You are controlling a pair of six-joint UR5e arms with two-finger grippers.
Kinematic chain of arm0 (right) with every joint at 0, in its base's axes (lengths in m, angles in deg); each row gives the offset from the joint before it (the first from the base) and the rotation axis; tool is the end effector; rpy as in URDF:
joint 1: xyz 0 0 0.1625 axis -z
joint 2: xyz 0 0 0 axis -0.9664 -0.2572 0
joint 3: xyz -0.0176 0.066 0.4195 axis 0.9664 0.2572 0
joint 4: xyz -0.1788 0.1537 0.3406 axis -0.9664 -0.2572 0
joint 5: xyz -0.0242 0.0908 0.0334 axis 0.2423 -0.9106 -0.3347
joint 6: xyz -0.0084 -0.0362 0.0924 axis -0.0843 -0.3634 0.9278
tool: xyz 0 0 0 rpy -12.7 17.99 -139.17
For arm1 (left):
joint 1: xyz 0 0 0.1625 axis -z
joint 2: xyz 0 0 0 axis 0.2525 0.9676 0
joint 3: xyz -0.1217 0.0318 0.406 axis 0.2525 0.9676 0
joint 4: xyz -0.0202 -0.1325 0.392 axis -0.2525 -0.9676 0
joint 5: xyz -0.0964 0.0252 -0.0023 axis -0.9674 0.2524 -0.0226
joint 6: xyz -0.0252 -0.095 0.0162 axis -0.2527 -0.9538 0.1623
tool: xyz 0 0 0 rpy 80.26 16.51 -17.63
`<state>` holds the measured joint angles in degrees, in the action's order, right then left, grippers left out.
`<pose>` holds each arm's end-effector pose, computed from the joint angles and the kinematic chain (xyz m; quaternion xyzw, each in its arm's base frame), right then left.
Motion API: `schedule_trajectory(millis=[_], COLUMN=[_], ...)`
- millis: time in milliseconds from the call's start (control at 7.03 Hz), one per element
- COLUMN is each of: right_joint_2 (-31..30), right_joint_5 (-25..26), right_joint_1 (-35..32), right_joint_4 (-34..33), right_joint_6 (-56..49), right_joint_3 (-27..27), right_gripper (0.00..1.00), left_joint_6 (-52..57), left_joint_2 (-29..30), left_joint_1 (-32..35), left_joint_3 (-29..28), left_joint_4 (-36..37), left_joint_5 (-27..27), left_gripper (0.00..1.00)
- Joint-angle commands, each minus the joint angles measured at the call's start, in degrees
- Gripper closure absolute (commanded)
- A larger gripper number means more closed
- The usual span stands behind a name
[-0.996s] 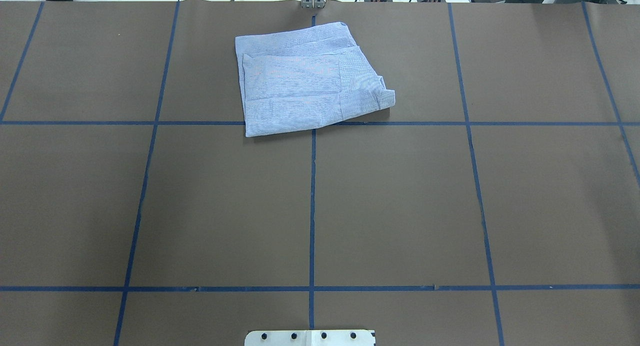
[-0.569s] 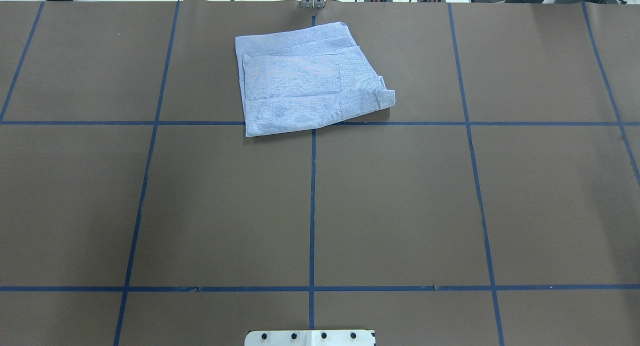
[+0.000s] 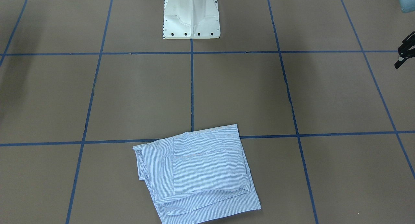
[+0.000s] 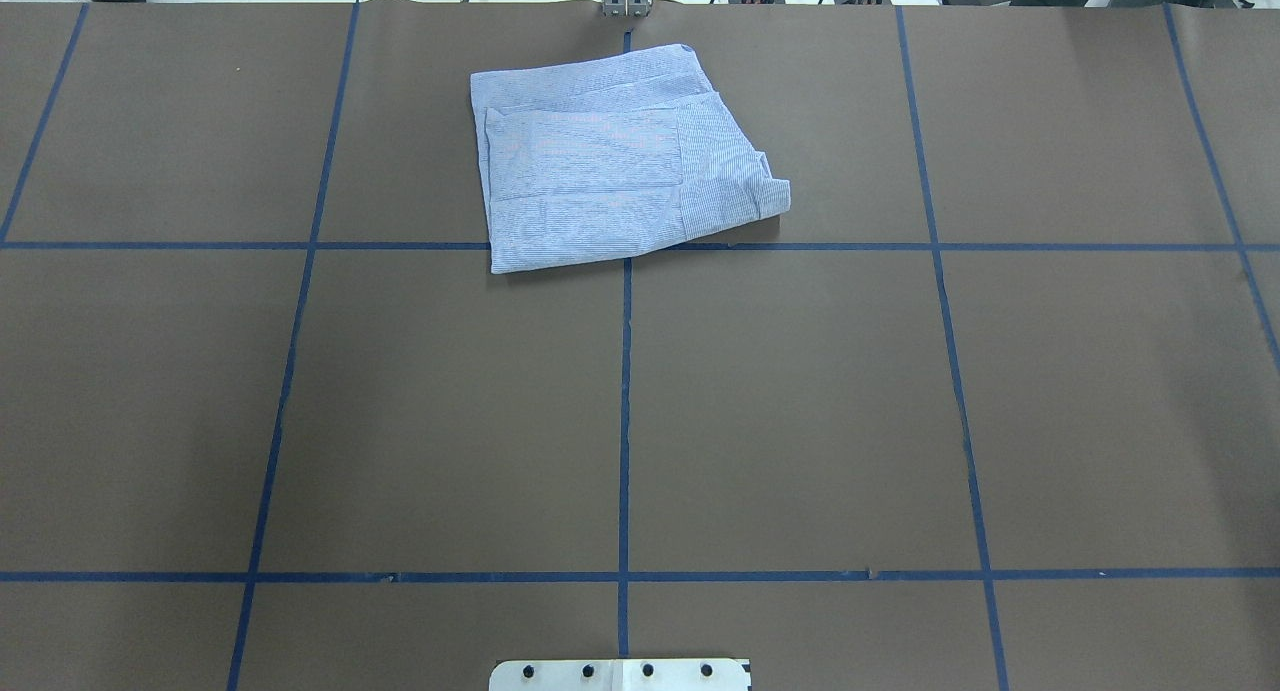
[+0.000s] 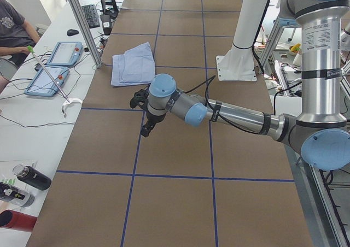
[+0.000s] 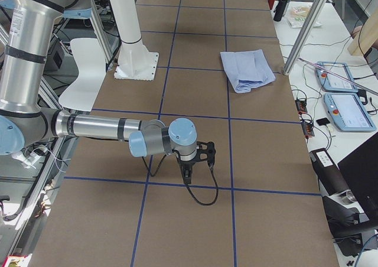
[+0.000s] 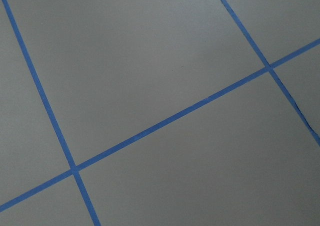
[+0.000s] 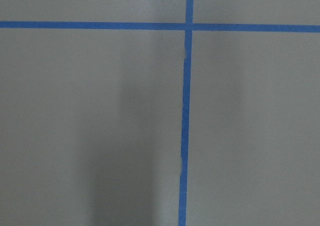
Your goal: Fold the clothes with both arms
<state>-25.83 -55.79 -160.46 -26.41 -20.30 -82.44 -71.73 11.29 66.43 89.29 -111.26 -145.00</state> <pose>0.0310 -0.3848 0.6448 0.0376 -0.3944 0.0020 0.9182 0.0103 -0.4642 0.5090 0.2137 0.3917 0.1729 0.8781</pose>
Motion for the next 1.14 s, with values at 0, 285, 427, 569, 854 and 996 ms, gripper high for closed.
schedule_trajectory(millis=[0, 285, 427, 569, 854, 996], right_joint_2=[0.40, -0.82, -1.09, -0.66, -0.48, -0.13], right_joint_5=[-0.07, 0.45, 0.28, 0.63, -0.07, -0.16], right_joint_1=[-0.07, -0.07, 0.02, 0.02, 0.11, 0.02], right_joint_4=[0.02, 0.63, 0.72, 0.72, 0.72, 0.81], right_joint_6=[-0.24, -0.51, -0.60, -0.42, -0.42, -0.25], right_joint_3=[0.17, -0.09, -0.18, 0.34, 0.00, 0.08], right_gripper=[0.00, 0.00, 0.00, 0.00, 0.00, 0.00], left_joint_6=[-0.13, 0.23, 0.40, 0.05, 0.05, 0.05], left_joint_2=[0.57, -0.74, -3.10, -3.30, -3.21, -3.21], left_joint_1=[-0.02, 0.42, 0.77, 2.69, 3.06, 3.06], left_joint_3=[-0.16, -0.78, -1.12, -0.43, 0.80, 1.94], left_joint_4=[0.44, -0.08, -0.08, 0.01, 0.53, 0.88], left_joint_5=[-0.04, -0.04, 0.22, 0.13, -0.13, -0.31], left_gripper=[0.00, 0.00, 0.00, 0.00, 0.00, 0.00])
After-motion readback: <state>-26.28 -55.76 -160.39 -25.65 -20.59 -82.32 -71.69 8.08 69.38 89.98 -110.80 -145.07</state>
